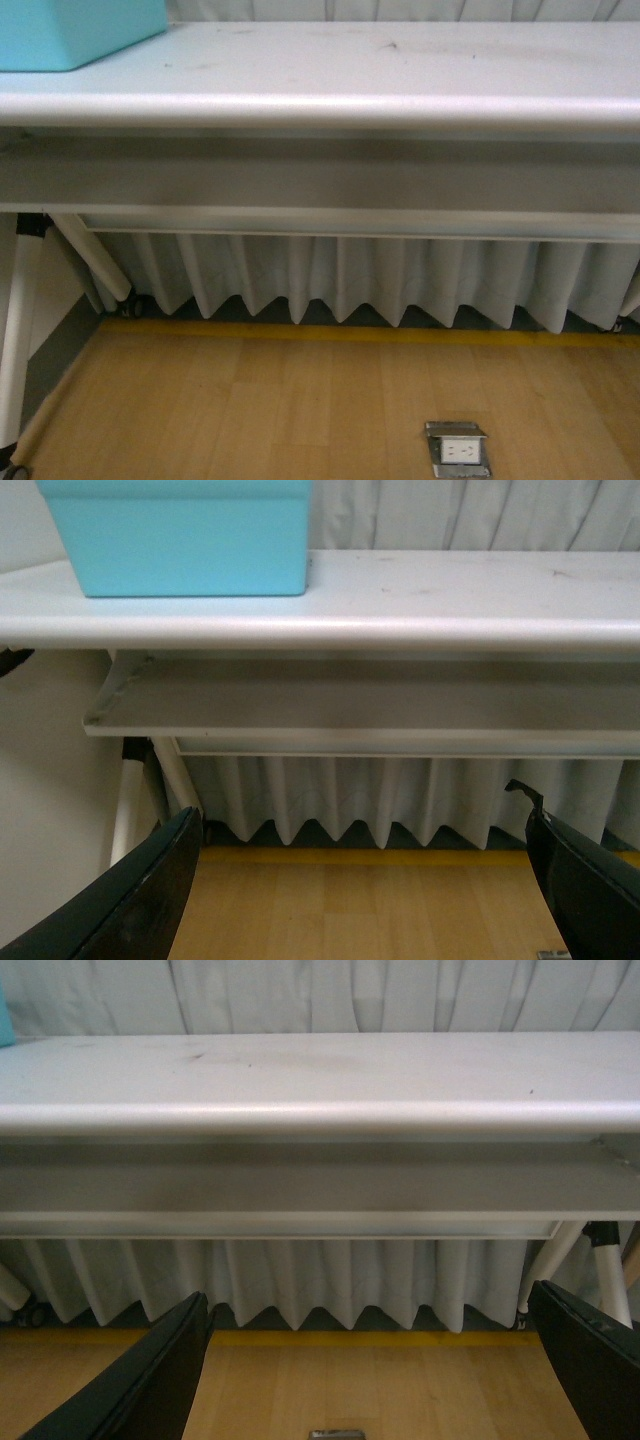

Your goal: Wind up and store yellow beetle toy

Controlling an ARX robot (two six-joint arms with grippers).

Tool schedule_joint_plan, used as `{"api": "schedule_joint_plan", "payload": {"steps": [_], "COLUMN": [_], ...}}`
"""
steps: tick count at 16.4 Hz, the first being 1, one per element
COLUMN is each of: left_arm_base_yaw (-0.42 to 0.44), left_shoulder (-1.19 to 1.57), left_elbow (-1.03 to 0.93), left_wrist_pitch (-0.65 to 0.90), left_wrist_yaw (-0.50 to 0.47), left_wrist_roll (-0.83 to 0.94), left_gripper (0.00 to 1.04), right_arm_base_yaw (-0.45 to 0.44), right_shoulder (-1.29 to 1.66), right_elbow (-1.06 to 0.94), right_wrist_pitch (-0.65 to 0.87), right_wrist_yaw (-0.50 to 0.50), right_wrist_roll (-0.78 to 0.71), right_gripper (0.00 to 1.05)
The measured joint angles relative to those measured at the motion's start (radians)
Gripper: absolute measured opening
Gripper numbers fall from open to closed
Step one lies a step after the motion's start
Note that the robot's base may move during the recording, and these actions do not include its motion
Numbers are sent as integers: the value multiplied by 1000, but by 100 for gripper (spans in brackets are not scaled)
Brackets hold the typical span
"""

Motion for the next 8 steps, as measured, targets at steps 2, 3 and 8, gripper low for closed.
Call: {"api": "schedule_joint_plan", "payload": {"steps": [2,3,8], "left_arm_base_yaw": [0,0,0], "left_shoulder": [0,0,0], "left_elbow": [0,0,0], "left_wrist_pitch": [-1,0,-1], "left_wrist_yaw": [2,0,0], "left_wrist_roll": [0,0,0], "left_gripper": [98,98,98], "right_arm_base_yaw": [0,0,0], "right_shoulder": [0,0,0], "right_elbow": [0,0,0], "right_wrist_pitch": [0,0,0], "right_wrist_yaw": [1,0,0], "right_wrist_roll": [0,0,0], "right_gripper": [98,98,98]}}
